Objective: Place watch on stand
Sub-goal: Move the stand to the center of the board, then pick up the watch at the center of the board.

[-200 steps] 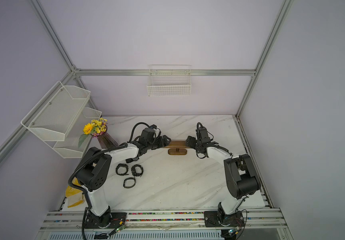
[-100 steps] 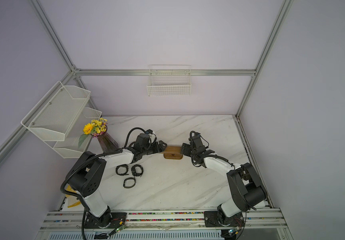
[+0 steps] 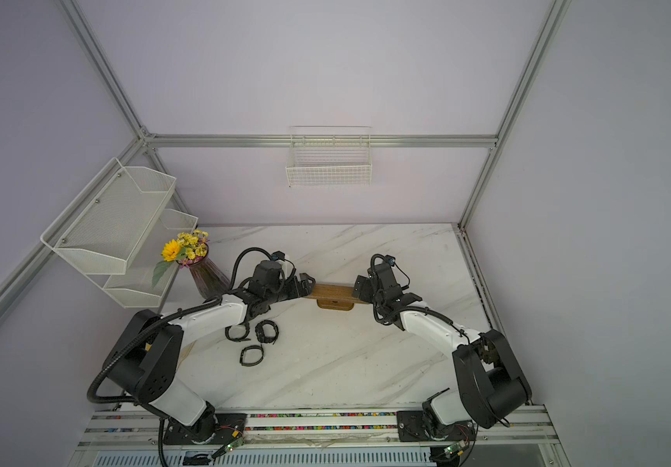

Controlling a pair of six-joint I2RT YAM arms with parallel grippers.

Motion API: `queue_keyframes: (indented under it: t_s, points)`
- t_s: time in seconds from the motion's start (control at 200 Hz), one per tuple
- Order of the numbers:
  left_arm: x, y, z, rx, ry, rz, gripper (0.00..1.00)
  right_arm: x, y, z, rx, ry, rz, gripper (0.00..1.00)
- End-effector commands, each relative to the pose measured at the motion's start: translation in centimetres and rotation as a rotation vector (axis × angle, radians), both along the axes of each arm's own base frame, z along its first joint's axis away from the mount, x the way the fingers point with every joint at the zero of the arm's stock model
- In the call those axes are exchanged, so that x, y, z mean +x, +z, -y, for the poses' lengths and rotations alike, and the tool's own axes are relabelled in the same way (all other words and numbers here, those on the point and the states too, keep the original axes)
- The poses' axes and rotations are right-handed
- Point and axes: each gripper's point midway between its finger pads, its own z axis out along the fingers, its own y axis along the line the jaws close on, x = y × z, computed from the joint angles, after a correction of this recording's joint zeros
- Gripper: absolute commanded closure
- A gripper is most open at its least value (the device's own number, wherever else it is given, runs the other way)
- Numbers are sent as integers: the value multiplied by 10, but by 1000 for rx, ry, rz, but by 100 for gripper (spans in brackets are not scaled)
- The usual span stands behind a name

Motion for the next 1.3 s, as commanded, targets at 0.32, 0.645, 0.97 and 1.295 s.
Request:
queue_keyframes:
  t_s: [0.32, 0.645, 0.97, 1.295]
  points:
    - [-93, 32, -106, 254, 207, -63, 0, -42, 54, 1, -103, 103, 61, 6]
    - [-137, 81, -205, 297, 541, 93, 0, -103, 51, -174, -159, 524, 41, 17]
    - [-162, 102, -245, 206, 740, 176, 0, -147, -14, -294, -214, 859, -49, 35]
    - [-170, 110, -250, 190, 755, 222, 0, -156, -51, -314, -355, 1083, -37, 47]
